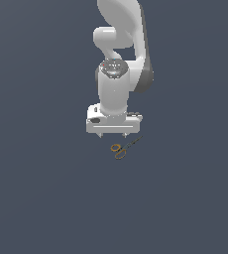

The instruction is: Pick up the object and move it to a goal position.

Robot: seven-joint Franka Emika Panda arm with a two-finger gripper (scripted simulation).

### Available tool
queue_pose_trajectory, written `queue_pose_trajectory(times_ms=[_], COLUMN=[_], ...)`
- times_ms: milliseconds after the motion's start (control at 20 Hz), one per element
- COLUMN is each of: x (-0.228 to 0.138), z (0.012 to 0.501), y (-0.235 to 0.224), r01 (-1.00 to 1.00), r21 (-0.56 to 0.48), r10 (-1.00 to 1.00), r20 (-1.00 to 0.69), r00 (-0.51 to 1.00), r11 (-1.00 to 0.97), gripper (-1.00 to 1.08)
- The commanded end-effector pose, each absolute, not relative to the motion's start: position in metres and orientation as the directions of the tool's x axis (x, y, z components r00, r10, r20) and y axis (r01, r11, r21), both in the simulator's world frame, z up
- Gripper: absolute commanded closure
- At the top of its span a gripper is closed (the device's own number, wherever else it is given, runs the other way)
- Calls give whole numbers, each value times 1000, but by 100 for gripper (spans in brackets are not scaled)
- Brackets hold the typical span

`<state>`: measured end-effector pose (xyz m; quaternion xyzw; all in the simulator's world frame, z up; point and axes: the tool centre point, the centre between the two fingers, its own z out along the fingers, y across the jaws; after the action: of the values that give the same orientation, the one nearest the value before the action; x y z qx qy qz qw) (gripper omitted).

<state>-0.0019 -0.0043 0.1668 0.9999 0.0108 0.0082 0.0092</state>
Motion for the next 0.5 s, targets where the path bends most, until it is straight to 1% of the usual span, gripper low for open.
queue_pose_trajectory(times_ms=[0, 450], x=[-2, -13], z=[167, 154], y=[-4, -30], r01=[22, -18], r21=[18, 14], r10=[22, -19], r20=[16, -26], r00=[1000, 999], r11=[-1000, -1000], gripper=[-92, -92])
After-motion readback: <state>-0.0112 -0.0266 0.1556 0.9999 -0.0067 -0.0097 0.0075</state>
